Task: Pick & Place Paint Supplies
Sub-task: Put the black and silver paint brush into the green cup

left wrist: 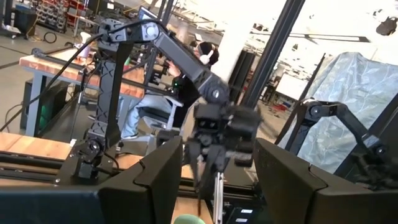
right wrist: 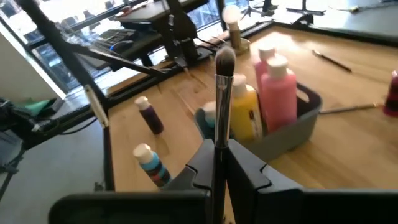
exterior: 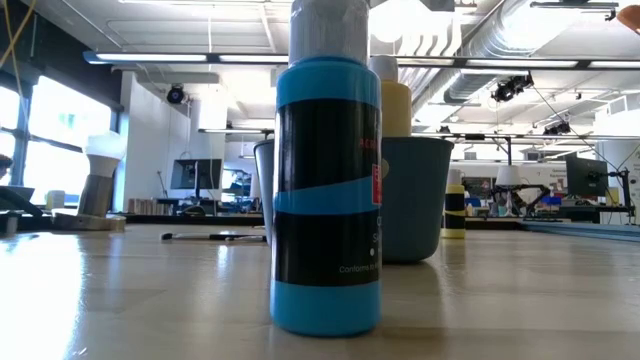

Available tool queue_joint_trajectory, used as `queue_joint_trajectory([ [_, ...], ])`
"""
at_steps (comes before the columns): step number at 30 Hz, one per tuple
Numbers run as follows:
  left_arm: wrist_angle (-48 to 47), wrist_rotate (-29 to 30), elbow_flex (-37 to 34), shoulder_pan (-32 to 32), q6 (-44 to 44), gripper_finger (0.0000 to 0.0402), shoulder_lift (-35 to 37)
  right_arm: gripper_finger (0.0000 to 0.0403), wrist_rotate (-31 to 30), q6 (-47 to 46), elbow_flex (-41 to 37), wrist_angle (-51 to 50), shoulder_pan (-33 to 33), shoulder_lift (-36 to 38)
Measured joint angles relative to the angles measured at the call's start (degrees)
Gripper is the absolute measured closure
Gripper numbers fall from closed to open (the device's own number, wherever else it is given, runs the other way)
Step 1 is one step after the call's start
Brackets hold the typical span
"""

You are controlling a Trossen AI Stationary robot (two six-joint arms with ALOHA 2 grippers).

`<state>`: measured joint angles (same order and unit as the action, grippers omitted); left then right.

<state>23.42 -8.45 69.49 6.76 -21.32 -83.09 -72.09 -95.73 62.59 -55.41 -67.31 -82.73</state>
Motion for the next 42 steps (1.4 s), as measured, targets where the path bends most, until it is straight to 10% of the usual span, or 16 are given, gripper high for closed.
queue_joint_trajectory([
  [42,0.0,2.14,0.0,0.0,0.0,0.0208,0.0,0.0377,9.7,-6.53,-13.92,12.71,0.21,-0.11],
])
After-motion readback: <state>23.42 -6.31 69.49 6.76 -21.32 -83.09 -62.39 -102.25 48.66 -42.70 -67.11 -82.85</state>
